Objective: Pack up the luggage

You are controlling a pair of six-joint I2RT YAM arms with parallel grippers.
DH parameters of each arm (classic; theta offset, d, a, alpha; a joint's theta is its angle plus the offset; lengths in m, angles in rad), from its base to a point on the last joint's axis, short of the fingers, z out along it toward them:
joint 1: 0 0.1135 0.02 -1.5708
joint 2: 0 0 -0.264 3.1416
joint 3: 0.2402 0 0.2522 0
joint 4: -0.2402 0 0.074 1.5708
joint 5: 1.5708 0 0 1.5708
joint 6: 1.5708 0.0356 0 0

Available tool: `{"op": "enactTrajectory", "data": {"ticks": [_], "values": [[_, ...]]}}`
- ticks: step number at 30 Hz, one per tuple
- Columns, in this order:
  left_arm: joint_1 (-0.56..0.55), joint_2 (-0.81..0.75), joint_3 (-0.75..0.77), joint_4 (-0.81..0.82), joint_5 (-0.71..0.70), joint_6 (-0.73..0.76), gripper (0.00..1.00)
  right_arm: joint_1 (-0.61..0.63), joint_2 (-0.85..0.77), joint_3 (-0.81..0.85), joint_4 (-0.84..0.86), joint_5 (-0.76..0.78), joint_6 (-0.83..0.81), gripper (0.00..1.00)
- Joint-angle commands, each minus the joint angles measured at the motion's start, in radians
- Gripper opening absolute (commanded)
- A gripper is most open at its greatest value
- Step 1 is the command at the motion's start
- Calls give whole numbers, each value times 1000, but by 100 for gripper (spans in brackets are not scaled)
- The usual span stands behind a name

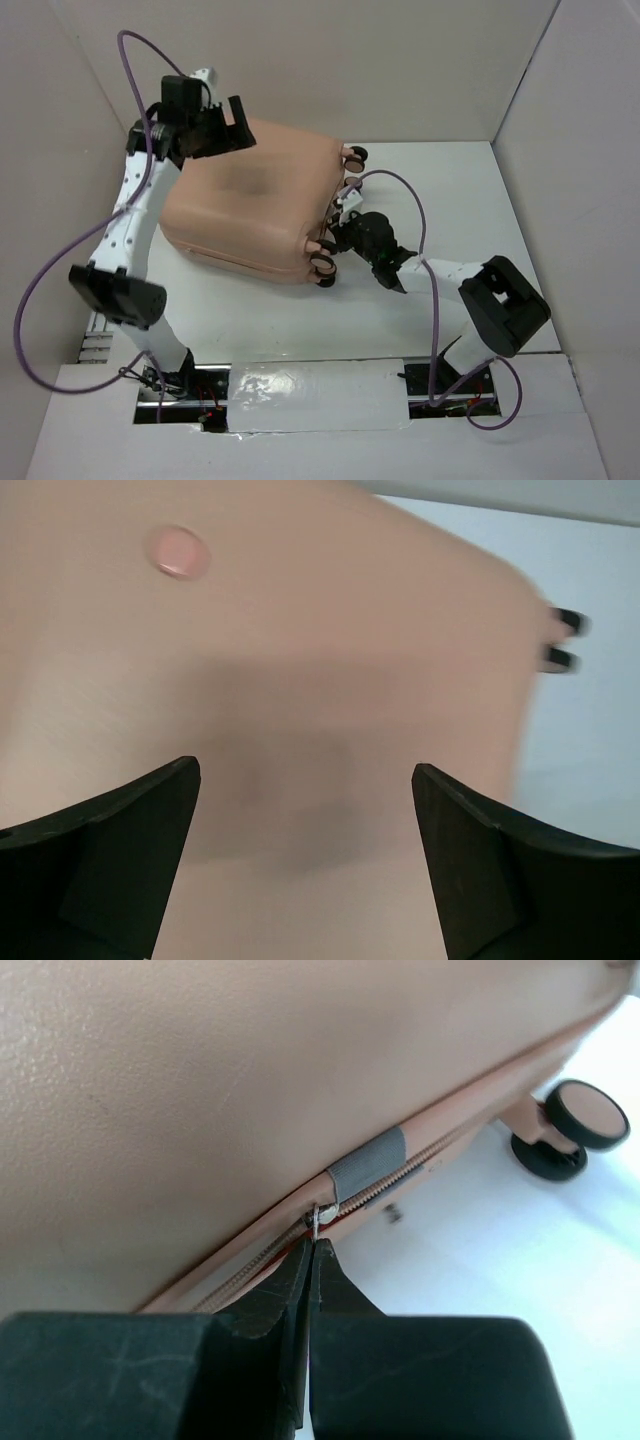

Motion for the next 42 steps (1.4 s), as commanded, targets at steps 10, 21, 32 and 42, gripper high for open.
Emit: {"op": "enactTrajectory", "data": {"ticks": [10, 21, 32, 42], "values": [[-548, -665, -695, -62, -325, -498, 97, 299, -136, -97, 248, 8, 131, 0], [-1056, -523, -645, -507, -642, -1096, 100, 291, -202, -129, 197, 93, 152, 0], [-1056, -568, -754, -507, -684, -1377, 100, 251, -211, -169, 186, 84, 163, 0], [-1056, -486, -708, -507, -779, -1464, 100, 231, -239, -189, 186, 74, 163, 0]]}}
